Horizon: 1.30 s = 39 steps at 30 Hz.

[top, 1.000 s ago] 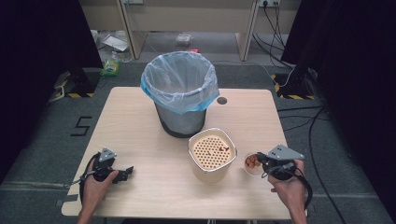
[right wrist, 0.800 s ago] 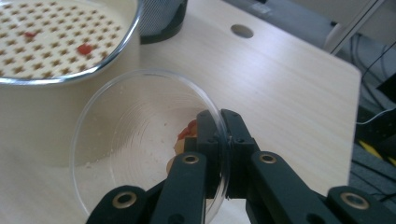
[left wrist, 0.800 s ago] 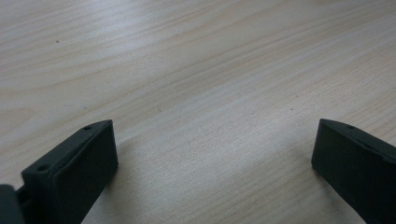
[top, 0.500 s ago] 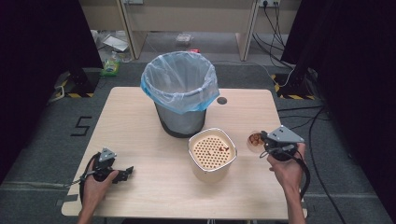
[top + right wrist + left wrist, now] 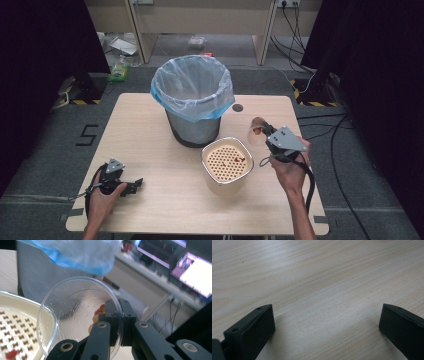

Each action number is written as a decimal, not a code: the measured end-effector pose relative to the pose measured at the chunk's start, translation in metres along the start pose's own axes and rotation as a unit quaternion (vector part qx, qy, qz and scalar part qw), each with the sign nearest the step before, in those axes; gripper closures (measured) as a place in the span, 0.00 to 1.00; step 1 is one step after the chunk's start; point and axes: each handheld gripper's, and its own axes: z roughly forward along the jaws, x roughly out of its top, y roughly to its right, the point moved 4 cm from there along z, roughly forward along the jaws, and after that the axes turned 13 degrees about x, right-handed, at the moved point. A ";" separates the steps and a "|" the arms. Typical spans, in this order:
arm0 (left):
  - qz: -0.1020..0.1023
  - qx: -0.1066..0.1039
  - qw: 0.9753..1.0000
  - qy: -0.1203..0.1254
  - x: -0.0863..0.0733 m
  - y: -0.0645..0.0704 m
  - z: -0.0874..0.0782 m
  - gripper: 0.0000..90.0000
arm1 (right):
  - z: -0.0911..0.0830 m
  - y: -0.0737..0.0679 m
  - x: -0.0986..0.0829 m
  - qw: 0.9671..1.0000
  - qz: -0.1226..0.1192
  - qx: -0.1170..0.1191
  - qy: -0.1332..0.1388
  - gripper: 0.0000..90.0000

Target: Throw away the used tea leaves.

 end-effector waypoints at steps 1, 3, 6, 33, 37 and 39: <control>0.000 0.000 1.000 0.000 0.000 0.000 0.000 0.00 | 0.002 -0.003 0.002 1.000 -0.007 -0.001 0.001 0.97; 0.000 0.000 1.000 0.000 0.000 0.000 0.000 0.00 | 0.008 -0.011 0.007 0.999 -0.038 -0.001 0.006 0.97; 0.000 0.000 1.000 0.000 0.000 0.000 0.000 0.00 | 0.013 -0.024 0.012 0.997 -0.083 -0.007 0.002 0.97; 0.000 0.000 1.000 0.000 0.000 0.000 0.000 0.00 | 0.031 -0.076 0.020 0.934 -0.334 -0.124 0.018 0.98; 0.000 0.000 1.000 0.000 0.000 0.000 0.000 0.00 | 0.035 -0.085 0.018 0.925 -0.359 -0.127 0.019 0.98; 0.000 0.000 1.000 0.000 0.000 0.000 0.000 0.00 | 0.034 -0.087 0.019 0.925 -0.356 -0.129 0.022 0.98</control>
